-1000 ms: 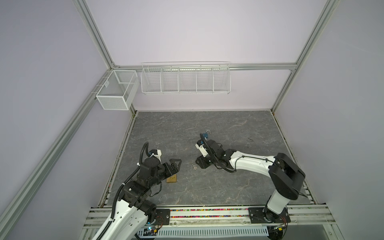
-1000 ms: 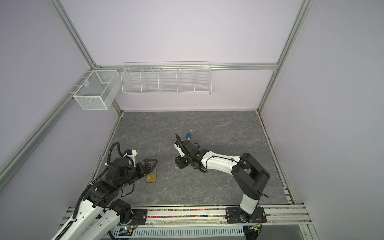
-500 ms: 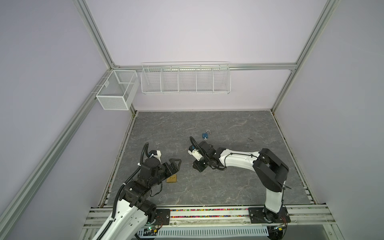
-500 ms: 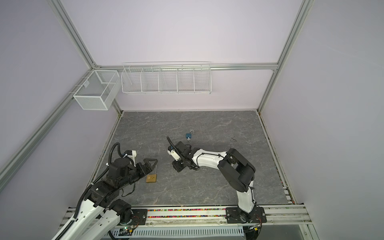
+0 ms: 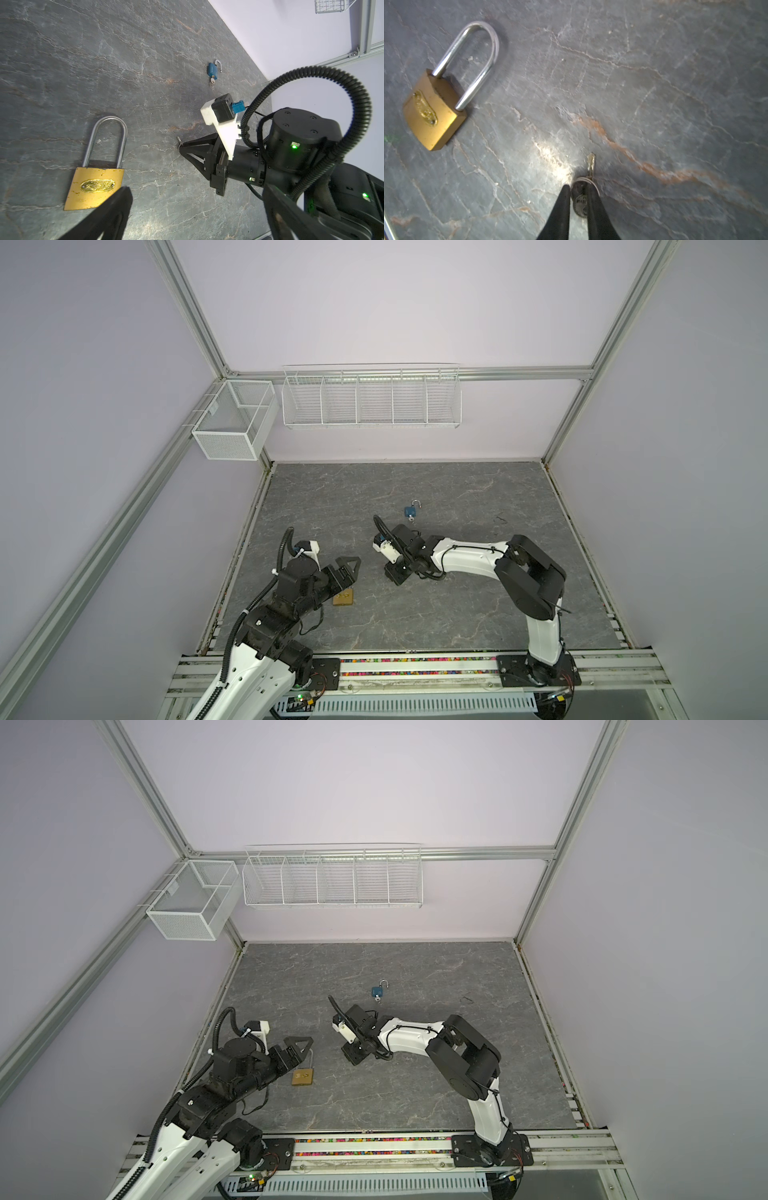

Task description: Unlock with the key

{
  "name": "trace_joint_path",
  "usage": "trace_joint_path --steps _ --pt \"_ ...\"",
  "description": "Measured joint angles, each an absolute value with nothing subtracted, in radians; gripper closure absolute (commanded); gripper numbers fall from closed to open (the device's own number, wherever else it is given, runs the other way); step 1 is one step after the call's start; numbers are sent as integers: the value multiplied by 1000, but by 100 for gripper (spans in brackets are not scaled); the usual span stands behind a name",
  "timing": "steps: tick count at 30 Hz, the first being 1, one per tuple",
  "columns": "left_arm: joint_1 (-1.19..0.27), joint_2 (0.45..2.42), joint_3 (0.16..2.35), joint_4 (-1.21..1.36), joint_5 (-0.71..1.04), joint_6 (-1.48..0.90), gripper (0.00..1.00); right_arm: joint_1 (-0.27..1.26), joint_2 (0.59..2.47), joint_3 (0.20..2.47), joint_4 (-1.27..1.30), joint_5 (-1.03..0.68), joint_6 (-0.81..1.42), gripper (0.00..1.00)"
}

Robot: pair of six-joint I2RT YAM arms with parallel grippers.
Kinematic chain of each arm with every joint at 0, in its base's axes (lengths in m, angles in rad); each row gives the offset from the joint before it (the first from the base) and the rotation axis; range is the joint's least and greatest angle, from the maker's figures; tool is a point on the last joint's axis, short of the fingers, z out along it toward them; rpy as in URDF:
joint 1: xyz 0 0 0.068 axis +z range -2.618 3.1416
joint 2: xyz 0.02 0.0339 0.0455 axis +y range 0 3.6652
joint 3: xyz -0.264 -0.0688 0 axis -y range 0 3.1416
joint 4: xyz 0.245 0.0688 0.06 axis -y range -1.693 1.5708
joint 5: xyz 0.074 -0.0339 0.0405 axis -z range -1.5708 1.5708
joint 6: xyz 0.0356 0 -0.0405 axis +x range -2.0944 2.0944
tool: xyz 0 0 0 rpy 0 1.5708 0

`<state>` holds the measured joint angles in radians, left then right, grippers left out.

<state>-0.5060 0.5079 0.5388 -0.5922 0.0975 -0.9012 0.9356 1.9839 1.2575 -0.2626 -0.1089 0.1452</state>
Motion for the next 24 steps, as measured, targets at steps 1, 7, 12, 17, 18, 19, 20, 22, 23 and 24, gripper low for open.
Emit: trace_joint_path --steps 1,7,12,17,18,19,20,22,23,24 --pt "-506 508 539 -592 97 -901 1 937 1984 1258 -262 -106 141 70" --pt "-506 503 538 -592 98 -905 1 949 1983 1258 -257 -75 137 65" --pt "-506 485 538 -593 98 -905 1 949 1971 1245 -255 -54 138 66" --pt "-506 476 538 -593 98 -909 1 949 1930 1224 -268 -36 131 72" --pt "-506 476 538 -593 98 -909 1 949 1921 1224 -268 -31 130 72" --pt "-506 476 538 -593 98 -909 1 949 1913 1224 -268 -29 129 72" --pt "-506 476 538 -593 98 -909 1 949 1905 1224 -267 -25 129 72" --pt "-506 477 538 -593 98 -909 1 949 1896 1224 -265 -16 127 73" --pt "-506 479 538 -593 98 -908 1 949 1895 1224 -265 -8 127 74" --pt "-506 482 538 -593 98 -908 1 949 1895 1224 -265 4 128 76"
